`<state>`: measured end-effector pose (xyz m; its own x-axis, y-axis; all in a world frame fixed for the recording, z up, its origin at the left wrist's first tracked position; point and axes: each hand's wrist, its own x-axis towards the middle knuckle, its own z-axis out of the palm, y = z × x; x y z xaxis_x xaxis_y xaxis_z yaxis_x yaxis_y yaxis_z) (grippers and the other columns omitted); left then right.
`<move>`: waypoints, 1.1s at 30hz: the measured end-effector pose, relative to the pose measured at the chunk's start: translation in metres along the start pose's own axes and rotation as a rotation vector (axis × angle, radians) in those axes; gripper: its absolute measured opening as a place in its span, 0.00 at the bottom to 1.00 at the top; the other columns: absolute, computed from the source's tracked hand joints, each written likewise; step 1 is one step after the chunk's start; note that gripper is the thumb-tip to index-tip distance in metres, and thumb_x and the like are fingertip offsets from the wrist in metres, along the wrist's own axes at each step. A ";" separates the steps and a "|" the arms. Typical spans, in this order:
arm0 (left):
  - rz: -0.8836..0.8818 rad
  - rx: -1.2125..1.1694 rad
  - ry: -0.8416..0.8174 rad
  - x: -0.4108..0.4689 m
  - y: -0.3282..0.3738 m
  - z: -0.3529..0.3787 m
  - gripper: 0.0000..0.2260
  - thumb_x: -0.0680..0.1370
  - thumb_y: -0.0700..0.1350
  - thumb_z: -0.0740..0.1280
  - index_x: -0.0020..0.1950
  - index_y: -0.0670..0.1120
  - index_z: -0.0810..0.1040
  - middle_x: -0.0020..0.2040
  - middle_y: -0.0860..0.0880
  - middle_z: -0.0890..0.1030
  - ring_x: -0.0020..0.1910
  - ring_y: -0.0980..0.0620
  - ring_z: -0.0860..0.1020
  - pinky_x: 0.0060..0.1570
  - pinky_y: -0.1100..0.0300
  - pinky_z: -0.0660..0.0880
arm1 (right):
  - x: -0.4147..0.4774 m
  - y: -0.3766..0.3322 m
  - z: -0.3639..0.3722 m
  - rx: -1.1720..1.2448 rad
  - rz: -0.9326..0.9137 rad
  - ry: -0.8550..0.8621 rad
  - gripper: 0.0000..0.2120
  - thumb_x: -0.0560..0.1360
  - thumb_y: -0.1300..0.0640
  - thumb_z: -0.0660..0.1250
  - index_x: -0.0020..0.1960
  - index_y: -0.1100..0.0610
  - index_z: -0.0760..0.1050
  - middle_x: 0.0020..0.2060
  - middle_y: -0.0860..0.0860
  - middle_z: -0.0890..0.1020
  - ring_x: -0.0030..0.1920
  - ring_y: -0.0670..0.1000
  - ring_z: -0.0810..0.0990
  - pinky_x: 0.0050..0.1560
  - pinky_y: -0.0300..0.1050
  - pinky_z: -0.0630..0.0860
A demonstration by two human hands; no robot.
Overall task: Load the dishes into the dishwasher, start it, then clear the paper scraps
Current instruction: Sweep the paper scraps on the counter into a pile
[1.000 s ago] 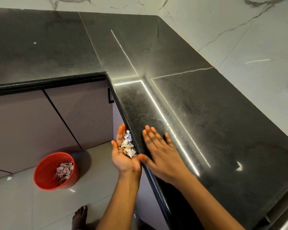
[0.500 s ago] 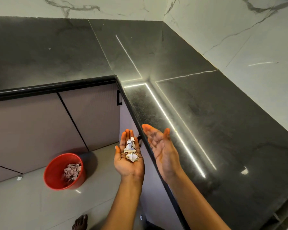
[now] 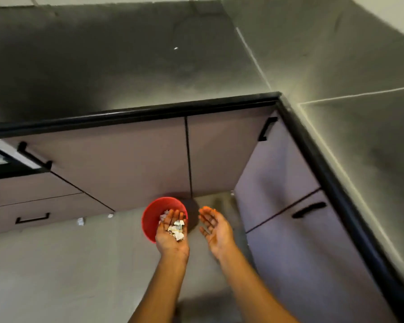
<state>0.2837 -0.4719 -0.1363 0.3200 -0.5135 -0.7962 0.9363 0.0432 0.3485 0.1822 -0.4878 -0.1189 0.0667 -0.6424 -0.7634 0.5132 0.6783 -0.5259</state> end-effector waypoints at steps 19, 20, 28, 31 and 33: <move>-0.292 0.791 0.143 0.328 0.047 -0.104 0.19 0.83 0.52 0.54 0.69 0.45 0.70 0.61 0.43 0.76 0.56 0.44 0.74 0.56 0.51 0.66 | 0.305 0.189 0.037 -0.268 0.210 0.158 0.13 0.79 0.57 0.56 0.41 0.55 0.77 0.32 0.49 0.81 0.35 0.50 0.78 0.35 0.41 0.73; -0.271 0.799 0.154 0.329 0.048 -0.106 0.15 0.82 0.48 0.57 0.67 0.45 0.71 0.54 0.42 0.78 0.50 0.44 0.76 0.51 0.52 0.70 | 0.305 0.191 0.035 -0.274 0.197 0.163 0.13 0.80 0.58 0.54 0.45 0.55 0.77 0.35 0.50 0.81 0.35 0.48 0.78 0.33 0.38 0.71; -0.146 1.115 0.111 0.331 0.051 -0.106 0.12 0.79 0.34 0.60 0.59 0.44 0.75 0.42 0.40 0.81 0.31 0.49 0.78 0.31 0.59 0.74 | 0.307 0.195 0.033 -0.339 0.193 0.224 0.16 0.74 0.71 0.62 0.59 0.58 0.72 0.46 0.58 0.78 0.40 0.54 0.82 0.40 0.46 0.80; -0.198 1.282 -0.065 0.321 0.051 -0.103 0.25 0.79 0.35 0.62 0.73 0.51 0.62 0.55 0.48 0.73 0.53 0.45 0.75 0.46 0.56 0.70 | 0.310 0.204 0.033 -0.619 0.200 0.094 0.32 0.69 0.70 0.68 0.69 0.50 0.67 0.61 0.51 0.73 0.62 0.57 0.74 0.59 0.52 0.74; -0.200 1.304 -0.026 0.325 0.054 -0.106 0.18 0.79 0.39 0.63 0.69 0.46 0.68 0.46 0.47 0.80 0.41 0.47 0.80 0.39 0.60 0.71 | 0.311 0.206 0.027 -0.758 0.140 0.151 0.27 0.66 0.63 0.72 0.65 0.54 0.73 0.57 0.55 0.79 0.57 0.56 0.79 0.57 0.51 0.77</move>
<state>0.4533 -0.5457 -0.4285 0.1769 -0.4313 -0.8847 0.1364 -0.8795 0.4560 0.3322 -0.5576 -0.4544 -0.0573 -0.5143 -0.8557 -0.2185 0.8428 -0.4919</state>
